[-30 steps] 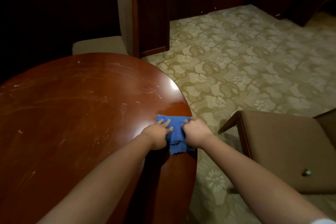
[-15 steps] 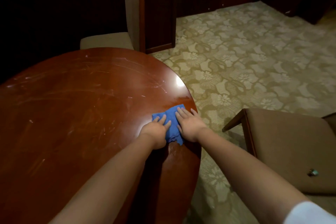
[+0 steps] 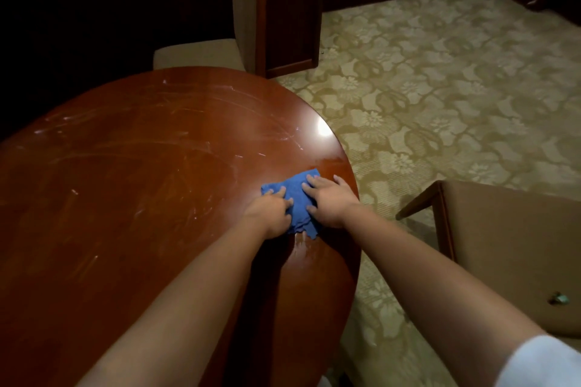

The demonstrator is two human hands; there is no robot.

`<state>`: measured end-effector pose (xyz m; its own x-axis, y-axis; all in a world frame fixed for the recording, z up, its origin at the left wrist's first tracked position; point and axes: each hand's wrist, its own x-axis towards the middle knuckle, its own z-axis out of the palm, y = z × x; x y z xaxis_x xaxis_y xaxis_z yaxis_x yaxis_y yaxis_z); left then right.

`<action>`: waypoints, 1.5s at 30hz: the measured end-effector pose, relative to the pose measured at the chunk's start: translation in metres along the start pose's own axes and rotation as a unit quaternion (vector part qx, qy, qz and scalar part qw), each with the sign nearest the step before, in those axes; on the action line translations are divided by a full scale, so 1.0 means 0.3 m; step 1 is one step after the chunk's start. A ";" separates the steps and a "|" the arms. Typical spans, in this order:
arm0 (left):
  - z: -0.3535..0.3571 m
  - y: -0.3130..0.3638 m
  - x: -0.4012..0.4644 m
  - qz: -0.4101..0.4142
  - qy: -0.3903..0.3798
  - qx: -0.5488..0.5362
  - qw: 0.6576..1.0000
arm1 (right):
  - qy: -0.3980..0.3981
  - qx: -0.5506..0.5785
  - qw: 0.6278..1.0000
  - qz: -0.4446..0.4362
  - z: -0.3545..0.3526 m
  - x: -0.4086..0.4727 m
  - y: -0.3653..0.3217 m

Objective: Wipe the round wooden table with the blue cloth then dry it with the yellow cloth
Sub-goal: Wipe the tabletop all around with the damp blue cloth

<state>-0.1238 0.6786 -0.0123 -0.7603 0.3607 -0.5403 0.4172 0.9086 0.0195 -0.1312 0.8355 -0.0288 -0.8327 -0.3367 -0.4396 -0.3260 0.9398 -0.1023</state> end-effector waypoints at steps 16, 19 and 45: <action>0.245 0.014 -0.341 0.019 0.000 0.046 0.999 | -0.033 -0.037 0.999 -0.009 0.144 -0.321 -0.317; 0.308 -0.012 -0.394 0.023 0.008 0.047 0.999 | -0.042 -0.039 0.998 -0.007 0.164 -0.360 -0.372; 0.354 -0.158 -0.407 0.015 0.026 -0.017 0.999 | -0.058 -0.096 0.993 -0.020 0.127 -0.219 -0.478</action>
<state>0.0022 0.5691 -0.0366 -0.7728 0.3975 -0.4947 0.4233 0.9037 0.0649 -0.0125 0.7251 -0.0193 -0.7636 -0.3540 -0.5400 -0.4468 0.8935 0.0460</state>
